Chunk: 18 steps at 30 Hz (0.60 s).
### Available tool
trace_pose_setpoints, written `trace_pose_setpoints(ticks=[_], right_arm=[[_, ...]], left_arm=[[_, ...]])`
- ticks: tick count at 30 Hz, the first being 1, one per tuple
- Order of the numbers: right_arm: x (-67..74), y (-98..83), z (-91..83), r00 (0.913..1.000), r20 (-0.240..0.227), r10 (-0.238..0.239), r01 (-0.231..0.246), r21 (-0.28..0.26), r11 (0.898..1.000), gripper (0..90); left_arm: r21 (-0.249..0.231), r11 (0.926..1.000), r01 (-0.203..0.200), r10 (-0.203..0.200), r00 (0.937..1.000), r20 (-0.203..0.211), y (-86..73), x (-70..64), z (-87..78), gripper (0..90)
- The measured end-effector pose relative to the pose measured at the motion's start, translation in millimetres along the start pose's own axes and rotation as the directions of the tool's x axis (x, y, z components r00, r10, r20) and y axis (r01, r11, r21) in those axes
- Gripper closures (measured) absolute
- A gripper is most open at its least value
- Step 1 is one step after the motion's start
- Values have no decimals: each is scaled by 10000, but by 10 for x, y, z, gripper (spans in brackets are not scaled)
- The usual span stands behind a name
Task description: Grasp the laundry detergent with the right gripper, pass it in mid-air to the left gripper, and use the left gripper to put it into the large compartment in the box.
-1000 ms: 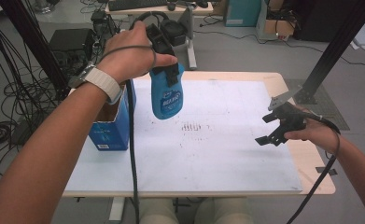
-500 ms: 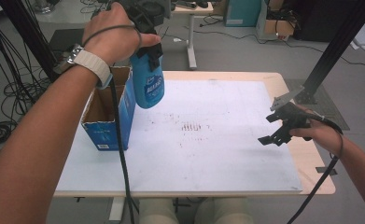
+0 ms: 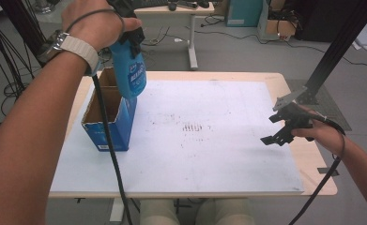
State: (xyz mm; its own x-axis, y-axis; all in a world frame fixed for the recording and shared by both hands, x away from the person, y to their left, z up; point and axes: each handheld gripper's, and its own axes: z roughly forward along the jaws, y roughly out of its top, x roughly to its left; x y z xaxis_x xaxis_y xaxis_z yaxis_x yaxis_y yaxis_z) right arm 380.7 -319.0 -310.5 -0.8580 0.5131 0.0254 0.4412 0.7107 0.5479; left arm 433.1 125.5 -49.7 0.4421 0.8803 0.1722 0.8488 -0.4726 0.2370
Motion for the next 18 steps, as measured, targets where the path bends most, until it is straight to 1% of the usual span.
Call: trace_pose_setpoints(ticks=[1, 2, 3, 5, 6, 7, 8, 9, 10, 12, 14, 15, 17, 18], right_arm=[[-15, 10, -7, 9998, 25, -216, 216, 124, 9997, 7], [-19, 14, -9, 9997, 16, -244, 244, 180, 9995, 7], [-12, 8, 7, 10000, 5, -98, 98, -53, 9999, 7], [-13, 11, 5, 10000, 33, -73, 73, 46, 10000, 7], [-4, 16, -15, 9999, 94, 62, -66, 388, 9992, 7], [-4, 15, -9, 9999, 75, 83, -86, 367, 9993, 7], [-3, 8, 4, 9998, 52, 166, -167, 210, 9996, 7], [-4, 9, 2, 9999, 59, 161, -163, 258, 9995, 7], [-3, 6, 8, 9998, 24, 215, -215, 192, 9996, 7], [-6, 4, 15, 9997, 12, 240, -240, 112, 9996, 7], [-10, 3, 17, 9997, 40, 248, -249, 104, 9996, 8], [-12, 4, 18, 9997, 39, 261, -262, 100, 9996, 9], [-15, 4, 19, 9996, 64, 290, -290, 95, 9995, 9], [-15, 5, 17, 9995, 76, 316, -317, 99, 9994, 9]], left_arm=[[17, 9999, 111, -111, 9999, -64, -5, 24, -7, 375], [77, 9998, 182, -181, 9998, -117, -9, 49, -12, 375], [116, 9996, 257, -256, 9996, -141, -14, 75, -17, 376], [175, 9988, 449, -444, 9986, -293, -26, 111, -12, 376], [230, 9982, 557, -550, 9980, -323, -31, 136, -11, 376], [272, 9976, 630, -620, 9975, -353, -36, 160, -9, 376], [292, 9967, 751, -739, 9965, -390, -43, 178, -4, 376], [319, 9958, 861, -847, 9954, -439, -50, 203, -3, 376], [318, 9951, 933, -917, 9946, -483, -58, 232, -3, 376], [330, 9933, 1103, -1082, 9922, -617, -72, 268, 3, 376], [289, 9892, 1437, -1413, 9873, -729, -91, 304, 15, 376], [227, 9886, 1488, -1467, 9864, -742, -101, 324, 26, 376], [169, 9850, 1715, -1697, 9824, -784, -125, 363, 43, 376], [181, 9855, 1685, -1666, 9827, -809, -131, 375, 49, 376]])
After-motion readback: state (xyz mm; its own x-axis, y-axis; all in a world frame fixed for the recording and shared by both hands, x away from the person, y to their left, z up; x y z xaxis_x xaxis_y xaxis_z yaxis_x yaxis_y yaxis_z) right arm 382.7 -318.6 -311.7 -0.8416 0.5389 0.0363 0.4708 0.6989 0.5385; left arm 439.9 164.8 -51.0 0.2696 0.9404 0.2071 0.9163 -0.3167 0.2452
